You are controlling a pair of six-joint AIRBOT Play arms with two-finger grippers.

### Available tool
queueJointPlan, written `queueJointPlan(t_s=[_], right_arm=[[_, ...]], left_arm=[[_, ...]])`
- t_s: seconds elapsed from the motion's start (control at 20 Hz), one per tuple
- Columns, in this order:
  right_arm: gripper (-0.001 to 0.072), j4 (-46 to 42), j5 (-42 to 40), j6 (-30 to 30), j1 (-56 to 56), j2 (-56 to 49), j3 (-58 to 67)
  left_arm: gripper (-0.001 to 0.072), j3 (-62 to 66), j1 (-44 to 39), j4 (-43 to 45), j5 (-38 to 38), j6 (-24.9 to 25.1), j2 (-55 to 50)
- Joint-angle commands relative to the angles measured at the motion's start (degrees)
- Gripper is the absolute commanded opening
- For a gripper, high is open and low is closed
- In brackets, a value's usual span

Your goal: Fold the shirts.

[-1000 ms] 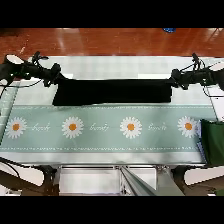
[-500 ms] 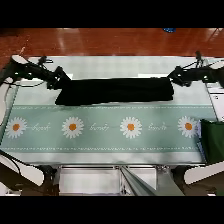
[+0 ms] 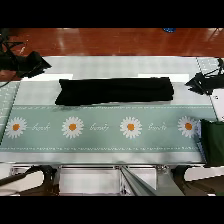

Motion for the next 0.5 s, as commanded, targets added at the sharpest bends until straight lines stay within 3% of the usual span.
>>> queueJointPlan(t_s=[0.0,0.1,0.45], right_arm=[[0.0419,8.68,-2.25,-3.34,-0.11,-1.75,-2.62],[0.0419,14.12,-1.42,-5.92,0.46,-3.52,-2.62],[0.0420,12.46,-2.71,-5.79,6.97,-9.11,0.07]], left_arm=[[0.0505,-13.40,-7.52,-0.59,13.46,0.07,14.78],[0.0505,-17.40,-11.69,-0.59,14.45,0.04,18.62],[0.0505,-18.38,-18.56,-1.27,13.38,-0.13,16.02]])
